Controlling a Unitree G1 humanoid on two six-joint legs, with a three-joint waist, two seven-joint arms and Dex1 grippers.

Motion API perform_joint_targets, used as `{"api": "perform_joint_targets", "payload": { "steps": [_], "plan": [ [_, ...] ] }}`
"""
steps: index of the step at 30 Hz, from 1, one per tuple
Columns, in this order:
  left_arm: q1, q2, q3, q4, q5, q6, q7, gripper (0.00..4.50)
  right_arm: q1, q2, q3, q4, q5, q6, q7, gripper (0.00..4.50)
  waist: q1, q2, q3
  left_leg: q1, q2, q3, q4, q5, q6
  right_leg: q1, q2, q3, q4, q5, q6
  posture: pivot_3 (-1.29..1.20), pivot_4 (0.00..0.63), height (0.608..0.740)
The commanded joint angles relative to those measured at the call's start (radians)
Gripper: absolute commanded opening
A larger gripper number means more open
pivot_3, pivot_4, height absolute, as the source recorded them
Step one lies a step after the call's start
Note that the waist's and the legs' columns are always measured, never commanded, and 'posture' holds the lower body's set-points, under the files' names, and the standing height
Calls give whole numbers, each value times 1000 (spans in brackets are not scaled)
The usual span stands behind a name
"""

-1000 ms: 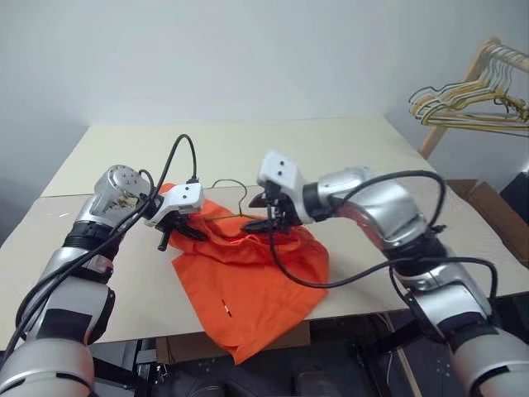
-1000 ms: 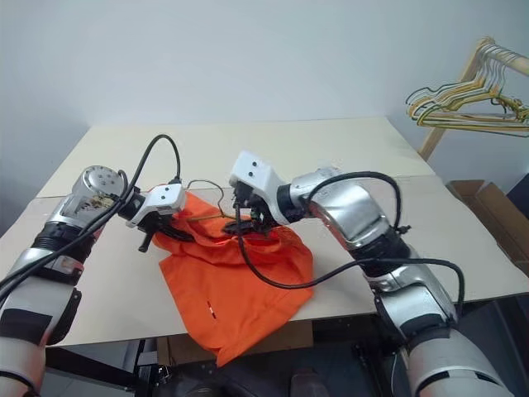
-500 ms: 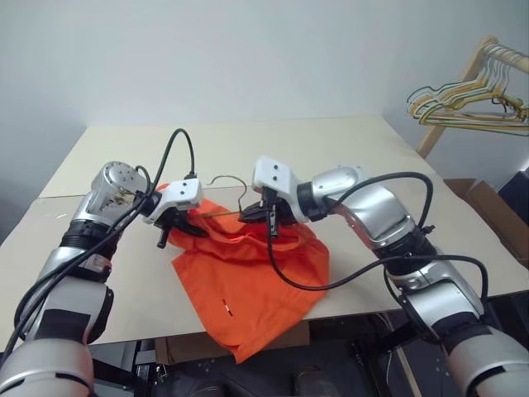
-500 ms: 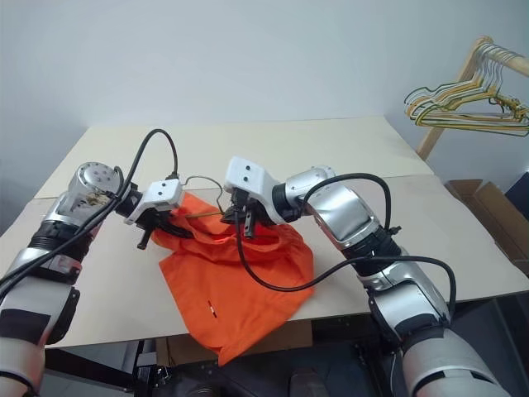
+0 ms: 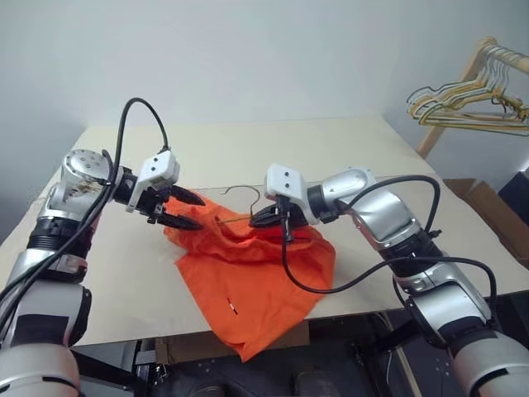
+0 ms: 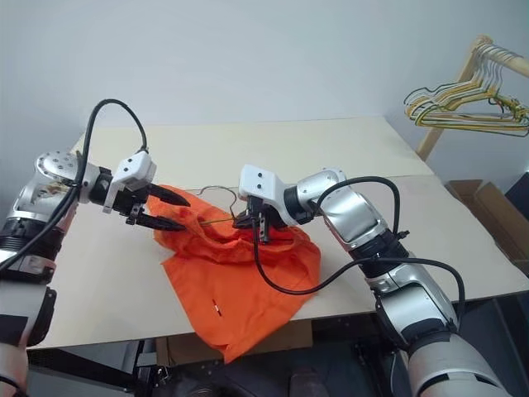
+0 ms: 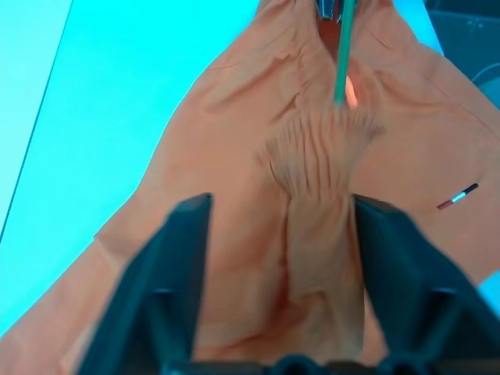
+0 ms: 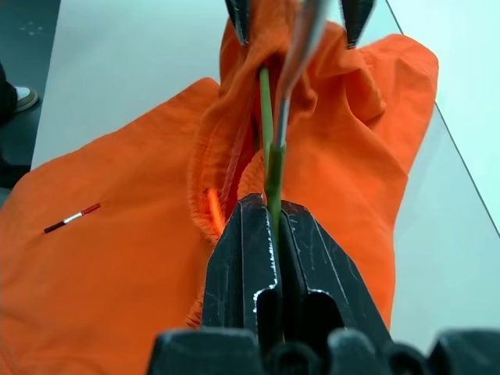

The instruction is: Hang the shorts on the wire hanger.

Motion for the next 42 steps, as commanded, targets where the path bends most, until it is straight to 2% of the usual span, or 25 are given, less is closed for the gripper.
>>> {"api": "perform_joint_targets", "payload": {
  "steps": [1, 13, 14, 15, 17, 27, 42],
  "plan": [
    [15, 45, 3, -36, -41, -3, -3, 4468, -13, -15, -42, -7, -1, -9, 12, 0, 0, 0, 0, 0, 0, 0, 0, 0, 0, 0, 0, 0, 0, 0, 0, -71, 0, 740],
    [87, 35, 7, 47, 118, -147, 23, 4491, -14, -55, -72, -31, 23, 31, 38, 0, 2, 0, 0, 0, 0, 1, 0, 0, 0, 0, 0, 0, 0, 0, 0, -94, 0, 740],
    [87, 30, 4, 54, 134, -154, 35, 4111, -14, -56, -74, -34, 24, 35, 39, 0, 2, 0, 0, 0, 0, 1, 0, 0, 0, 0, 0, 0, 0, 0, 0, -94, 0, 740],
    [87, 25, 2, 64, 147, -174, 42, 3992, -14, -57, -75, -37, 24, 40, 40, 0, 2, 0, 0, 0, 0, 1, 0, 0, 0, 0, 0, 0, 0, 0, 0, -94, 0, 740],
    [83, 14, 5, 82, 163, -190, 55, 3362, -13, -58, -77, -41, 23, 47, 41, 0, 1, 0, 0, 0, 0, 1, 0, 0, 0, 0, 0, 0, 0, 0, 0, -96, 0, 740],
    [38, 0, 31, 143, 197, -211, 72, 26, -4, -73, -82, -54, 25, 67, 44, 0, 0, 0, 0, 0, 0, 1, 0, 0, 0, 0, 0, 0, 0, 0, 0, -92, 0, 740],
    [-10, 7, 100, 147, 179, -150, 88, 26, 27, -111, -36, -58, -39, 56, 40, 0, 1, 0, 0, 0, 0, 1, 0, 0, 0, 0, 0, 0, 0, 0, 0, -84, 0, 740]
  ]
}}
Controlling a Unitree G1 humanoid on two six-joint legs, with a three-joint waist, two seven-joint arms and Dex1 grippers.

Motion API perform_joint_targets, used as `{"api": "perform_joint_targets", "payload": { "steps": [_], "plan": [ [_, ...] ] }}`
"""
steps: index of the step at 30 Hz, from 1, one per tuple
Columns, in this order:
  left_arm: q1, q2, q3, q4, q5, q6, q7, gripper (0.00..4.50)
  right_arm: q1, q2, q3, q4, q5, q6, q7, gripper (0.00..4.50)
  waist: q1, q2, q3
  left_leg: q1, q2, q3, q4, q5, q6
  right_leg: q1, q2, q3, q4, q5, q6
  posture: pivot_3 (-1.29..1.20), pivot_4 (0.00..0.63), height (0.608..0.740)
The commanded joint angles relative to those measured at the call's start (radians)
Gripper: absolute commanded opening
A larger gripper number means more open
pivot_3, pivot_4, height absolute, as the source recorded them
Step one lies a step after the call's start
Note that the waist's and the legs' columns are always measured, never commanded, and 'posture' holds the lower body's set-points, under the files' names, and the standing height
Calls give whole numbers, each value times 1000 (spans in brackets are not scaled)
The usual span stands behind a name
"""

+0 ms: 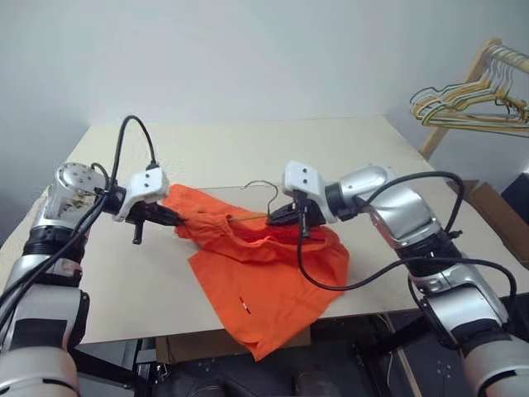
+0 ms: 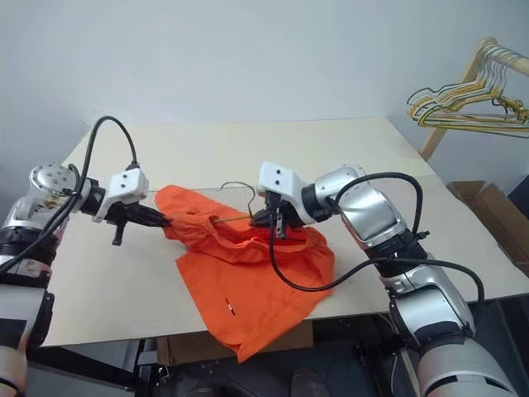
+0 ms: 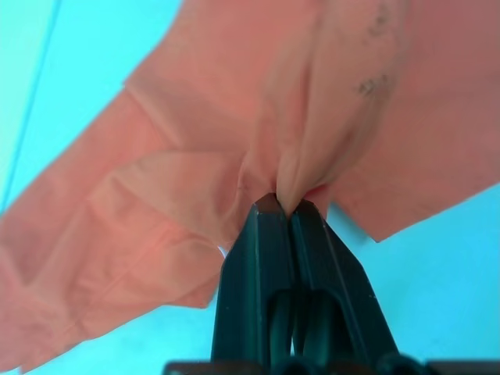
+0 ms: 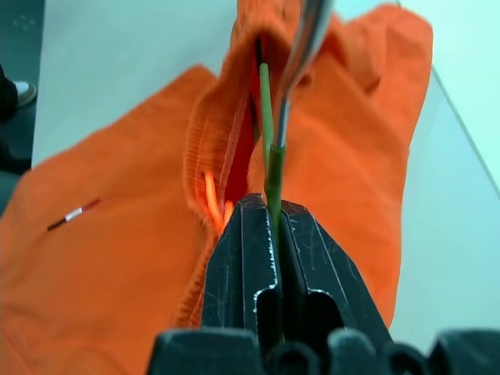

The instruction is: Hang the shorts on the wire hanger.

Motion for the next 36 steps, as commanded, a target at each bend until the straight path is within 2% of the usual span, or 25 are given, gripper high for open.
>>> {"api": "perform_joint_targets", "payload": {
  "steps": [1, 11, 18, 25, 26, 28, 32, 36],
  "plan": [
    [-26, 20, 40, -9, -14, 6, 21, 26, -6, -28, -7, -33, -25, -12, 4, 0, -1, 0, 0, 0, 0, 0, 0, 0, 0, 0, 0, 0, 0, 0, 0, -82, 0, 740],
    [-13, 28, 69, -6, -14, 16, 53, 26, 22, -91, -5, -92, -22, 34, 37, 0, 0, 0, 0, 0, 0, 0, 0, 0, 0, 0, 0, 0, 0, 0, 0, -87, 0, 740],
    [2, 11, 60, -24, -13, 21, 52, 26, -11, -66, -46, -107, 22, 115, -3, 0, -1, 0, 0, 0, 0, 0, 0, 0, 0, 0, 0, 0, 0, 0, 0, -92, 0, 740],
    [17, -41, 64, -75, -35, 68, 63, 26, -72, -27, -98, -143, 105, 298, -47, 0, 0, 0, 0, 0, 0, 0, 0, 0, 0, 0, 0, 0, 0, 0, 0, -105, 0, 740],
    [16, -46, 68, -80, -39, 80, 64, 437, -74, -27, -96, -147, 107, 309, -54, 0, 0, 0, 0, 0, 0, 0, 0, 0, 0, 0, 0, 0, 0, 0, 0, -105, 0, 740],
    [13, -53, 75, -88, -48, 97, 75, 930, -77, -21, -103, -151, 118, 338, -66, 0, -1, 0, 0, 0, 0, 0, 0, 0, 0, 0, 0, 0, 0, 0, 0, -107, 0, 740],
    [15, -52, 79, -98, -57, 118, 91, 2226, -79, -15, -113, -156, 143, 368, -85, 0, -3, 0, 0, 0, 0, 0, 0, 0, 0, 0, 0, 0, 0, 0, 0, -107, 0, 740],
    [30, -26, 102, -143, -97, 155, 44, 3516, -88, -7, -132, -147, 172, 395, -101, 0, -4, 0, 0, 0, 0, 0, 0, 0, 0, 0, 0, 0, 0, 0, 0, -106, 0, 740]
  ]
}}
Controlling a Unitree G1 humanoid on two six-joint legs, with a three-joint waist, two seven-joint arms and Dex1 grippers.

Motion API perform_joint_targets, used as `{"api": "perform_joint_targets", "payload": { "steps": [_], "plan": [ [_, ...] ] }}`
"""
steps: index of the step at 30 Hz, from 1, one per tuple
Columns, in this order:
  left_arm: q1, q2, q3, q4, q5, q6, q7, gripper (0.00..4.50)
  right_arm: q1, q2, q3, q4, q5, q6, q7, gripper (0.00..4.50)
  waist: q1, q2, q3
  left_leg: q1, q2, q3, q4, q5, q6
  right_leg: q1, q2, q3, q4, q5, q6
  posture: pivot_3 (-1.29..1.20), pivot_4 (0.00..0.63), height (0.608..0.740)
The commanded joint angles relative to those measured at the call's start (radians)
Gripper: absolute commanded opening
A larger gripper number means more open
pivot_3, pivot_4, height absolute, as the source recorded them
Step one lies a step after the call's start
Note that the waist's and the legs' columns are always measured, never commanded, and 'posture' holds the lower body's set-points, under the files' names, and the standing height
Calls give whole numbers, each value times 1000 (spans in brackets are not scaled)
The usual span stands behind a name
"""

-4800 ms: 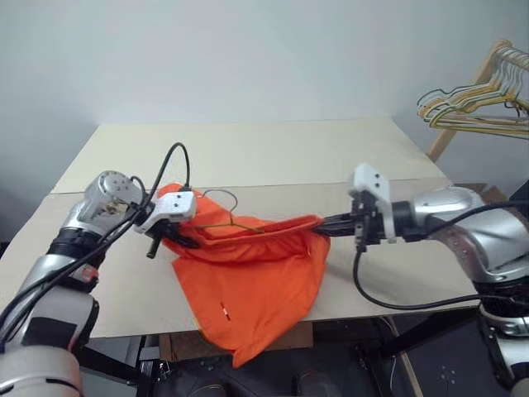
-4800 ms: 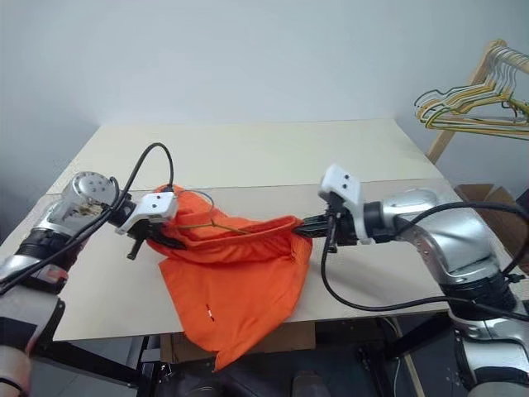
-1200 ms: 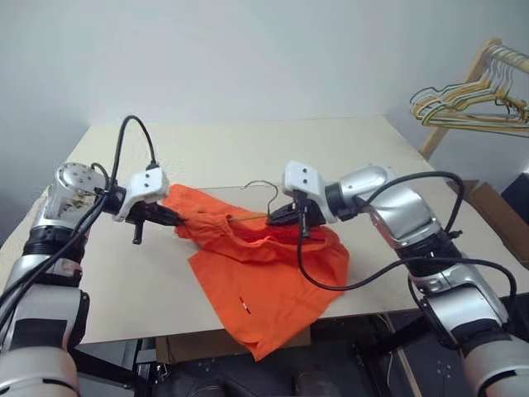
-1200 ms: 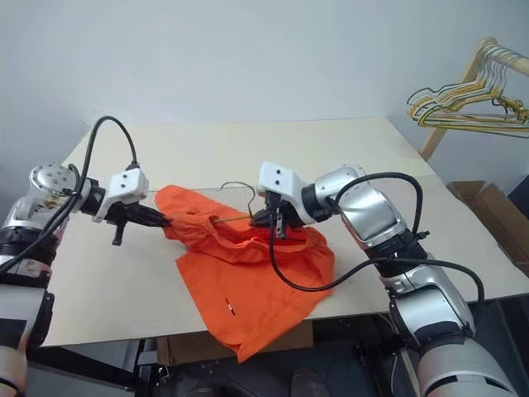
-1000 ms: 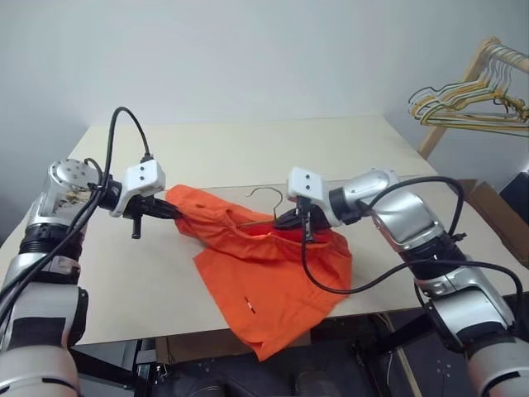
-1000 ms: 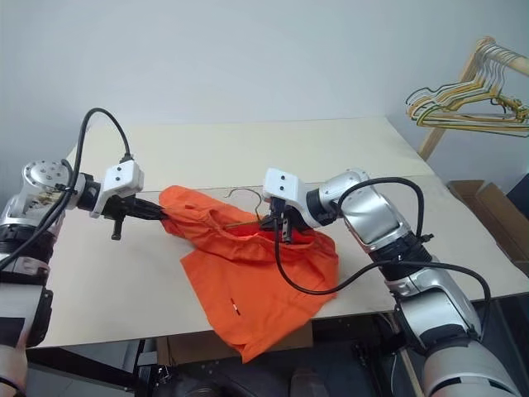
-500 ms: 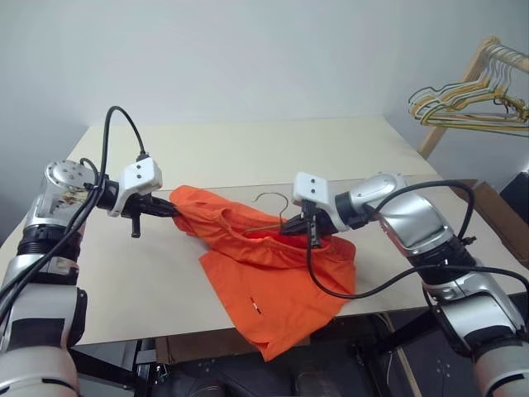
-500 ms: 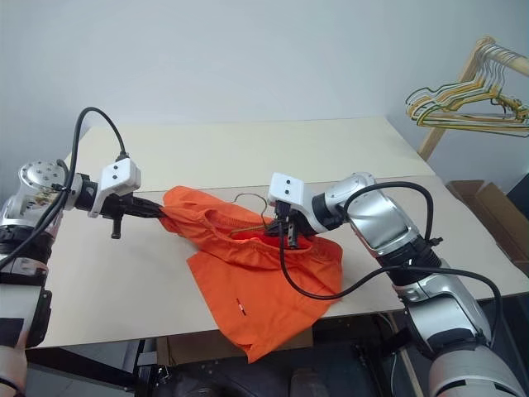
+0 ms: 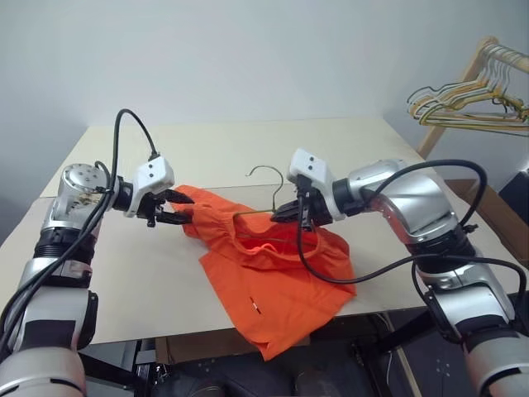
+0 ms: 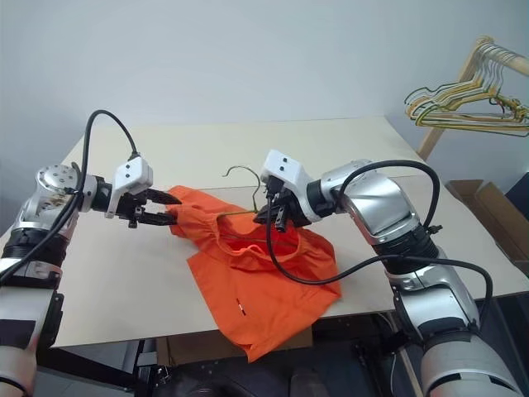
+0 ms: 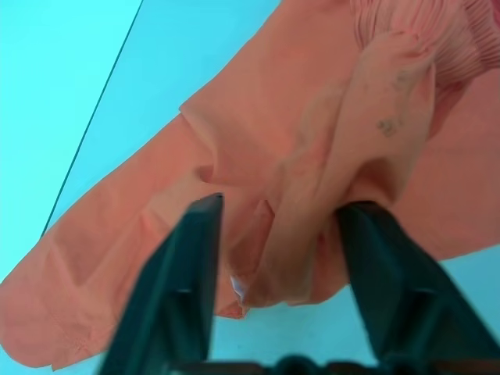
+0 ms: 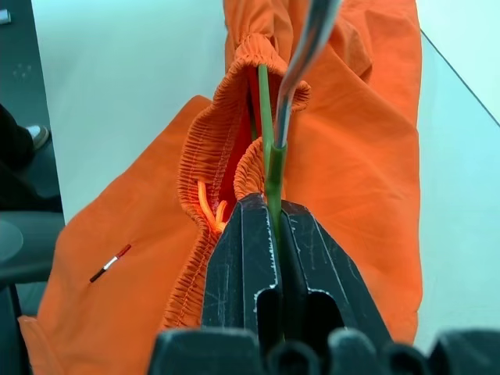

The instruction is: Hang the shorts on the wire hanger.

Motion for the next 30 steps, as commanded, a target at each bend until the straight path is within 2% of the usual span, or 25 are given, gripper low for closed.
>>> {"api": "perform_joint_targets", "payload": {
  "steps": [1, 3, 6, 8, 12, 16, 25, 29, 30],
  "plan": [
    [3, 42, 45, -78, -55, 23, -48, 3790, -39, 0, -58, -18, 31, 19, -15, 0, 0, 0, 0, 0, 0, 0, 0, 0, 0, 0, 0, 0, 0, 0, 0, -106, 0, 740],
    [32, 99, 47, -124, -57, -31, -99, 4376, -46, -18, -58, -7, 30, 12, -12, 0, -4, 0, 0, 0, 0, 0, 0, 0, 0, 0, 0, 0, 0, 0, 0, -103, 0, 740],
    [49, 198, 0, -202, -149, -75, -145, 4450, -57, -49, -58, -6, 38, 10, 12, 0, -10, 0, 0, 0, 0, 0, -1, 0, 0, -1, 0, 0, 0, 0, 0, -97, 0, 740],
    [34, 220, -16, -239, -213, -45, -148, 4450, -63, -69, -50, -13, 43, 1, 33, 0, -8, 0, 0, 0, 0, 0, -1, 0, 0, -1, 0, 0, 0, 0, 0, -95, 0, 740],
    [-57, 83, 3, -252, -203, -25, -102, 4450, -126, -77, -66, 7, 72, 7, 70, 0, 26, 0, 0, 0, 0, -1, 0, -1, 1, 1, -1, -1, 0, 0, 0, -98, 0, 740],
    [-129, -40, -23, -192, -154, -23, -46, 4450, -171, -74, -70, 21, 89, -3, 81, 0, 28, 0, 0, 0, 0, 0, 0, -1, 1, 1, 0, -1, 0, 0, 0, -110, 0, 740],
    [-230, -116, -120, 63, -15, -171, -132, 4450, -198, -82, -73, 2, 110, 0, 76, 0, -27, 0, 0, 0, 0, 0, 0, 0, 0, 0, 0, 0, -1, 0, 0, -150, 0, 740],
    [-260, -148, -114, 124, -2, -188, -141, 3662, -203, -82, -77, 1, 114, 5, 72, 0, -32, 0, 0, -1, 0, 0, 0, 0, 1, 0, 0, 0, -1, 0, 0, -163, 0, 740],
    [-264, -153, -115, 132, 1, -190, -143, 3269, -203, -83, -76, 0, 115, 7, 71, 0, -34, 0, 0, -1, 0, 0, 0, 0, 1, -1, 0, 0, -1, 0, 0, -164, 0, 740]
  ]
}}
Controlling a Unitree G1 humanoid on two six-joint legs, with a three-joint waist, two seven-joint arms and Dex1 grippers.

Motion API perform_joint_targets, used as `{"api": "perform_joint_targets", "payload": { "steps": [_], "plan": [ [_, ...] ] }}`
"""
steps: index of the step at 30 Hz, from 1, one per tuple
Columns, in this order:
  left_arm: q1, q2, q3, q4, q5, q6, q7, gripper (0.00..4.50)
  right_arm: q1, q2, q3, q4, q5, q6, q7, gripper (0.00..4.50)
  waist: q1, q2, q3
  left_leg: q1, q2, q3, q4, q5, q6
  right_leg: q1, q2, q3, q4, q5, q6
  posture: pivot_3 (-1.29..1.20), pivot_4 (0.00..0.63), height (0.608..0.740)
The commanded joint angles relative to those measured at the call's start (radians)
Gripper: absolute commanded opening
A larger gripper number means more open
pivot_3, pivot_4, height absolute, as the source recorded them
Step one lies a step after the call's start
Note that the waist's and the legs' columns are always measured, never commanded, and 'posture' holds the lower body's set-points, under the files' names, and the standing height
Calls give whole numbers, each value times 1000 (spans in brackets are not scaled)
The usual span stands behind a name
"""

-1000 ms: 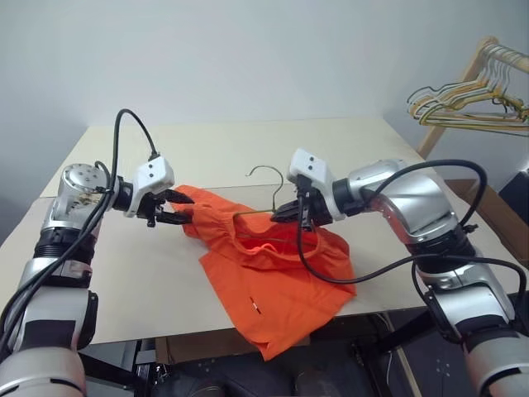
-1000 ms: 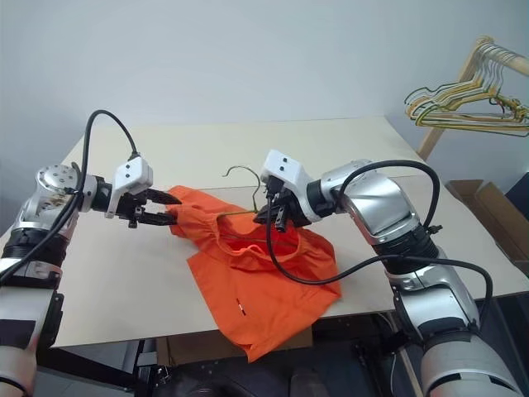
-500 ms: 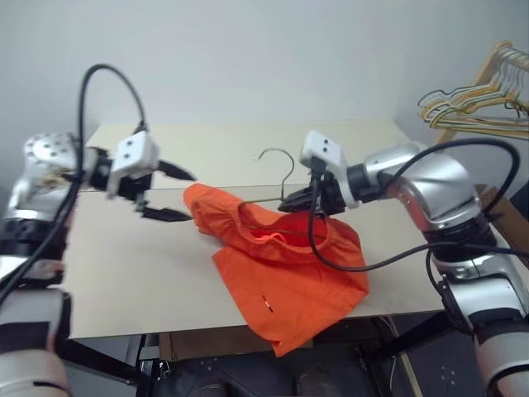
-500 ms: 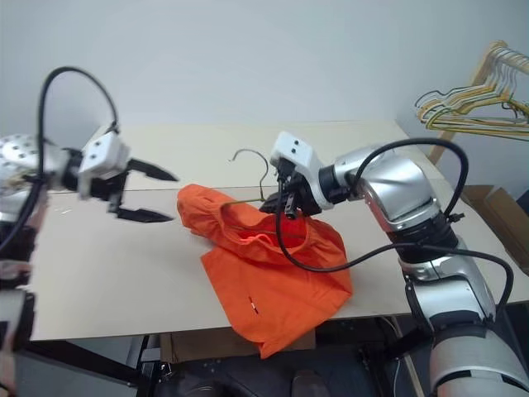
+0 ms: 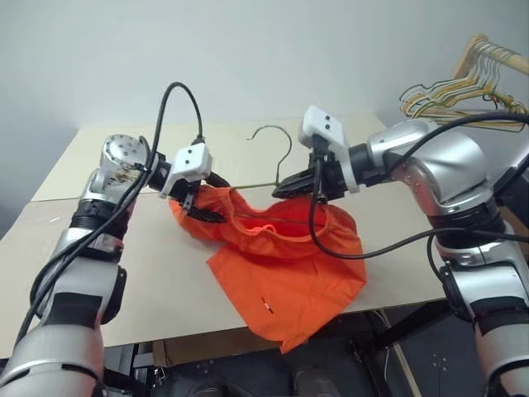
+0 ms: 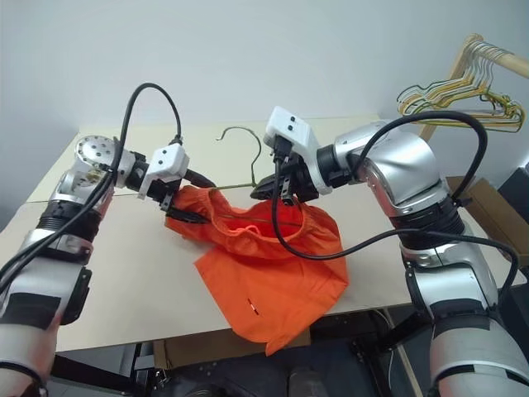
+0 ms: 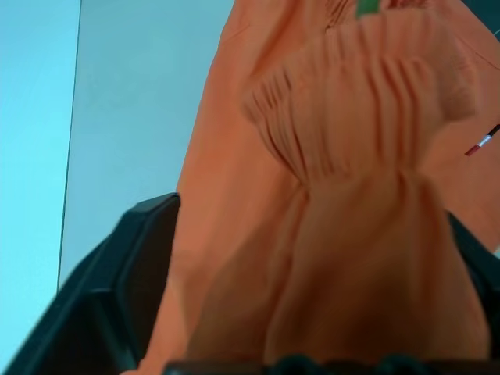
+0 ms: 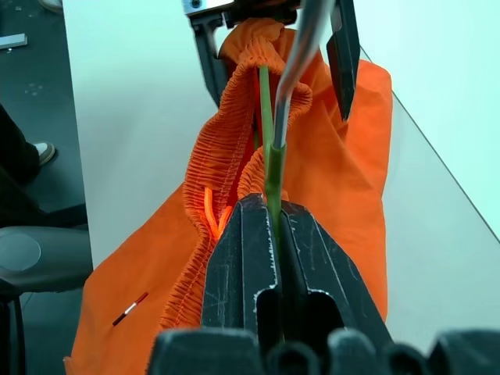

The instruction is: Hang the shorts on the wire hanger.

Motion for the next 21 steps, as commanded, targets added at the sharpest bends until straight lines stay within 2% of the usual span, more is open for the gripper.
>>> {"api": "perform_joint_targets", "payload": {
  "steps": [1, 10, 14, 17, 21],
  "plan": [
    [-41, -8, 8, 22, 8, -21, -12, 2976, -42, -8, -46, -27, 19, -7, 0, 0, -4, 0, 0, 0, 0, 0, 0, 0, 0, 0, 0, 0, 0, 0, 0, -164, 0, 740],
    [-28, 4, -21, 5, -20, -14, -15, 16, -58, 3, -43, -4, 16, -14, 1, 0, -19, 0, 0, 0, 0, -2, 0, 0, 0, 0, 0, 0, 1, 0, 0, -154, 0, 740],
    [-14, 7, 2, -13, -24, 26, -11, 16, -45, 9, -34, -2, -9, -68, -11, 0, -19, 0, 0, 0, 0, -7, 0, 0, 0, 0, 0, 0, 1, 0, 0, -151, 0, 740],
    [11, 15, 16, -42, -46, 70, -14, 0, -24, 12, -15, 2, -54, -96, -57, 729, -19, 0, 0, 0, 0, -8, 0, 0, 0, 0, 0, 0, 1, 0, 0, -152, 0, 740],
    [84, 38, 47, -130, -80, 166, -15, 0, 2, -20, -55, -26, -43, -74, -73, 1984, -20, 0, 0, 0, 0, -9, 0, 0, 0, 0, 0, 0, 1, 0, 0, -153, 0, 740]
  ]
}}
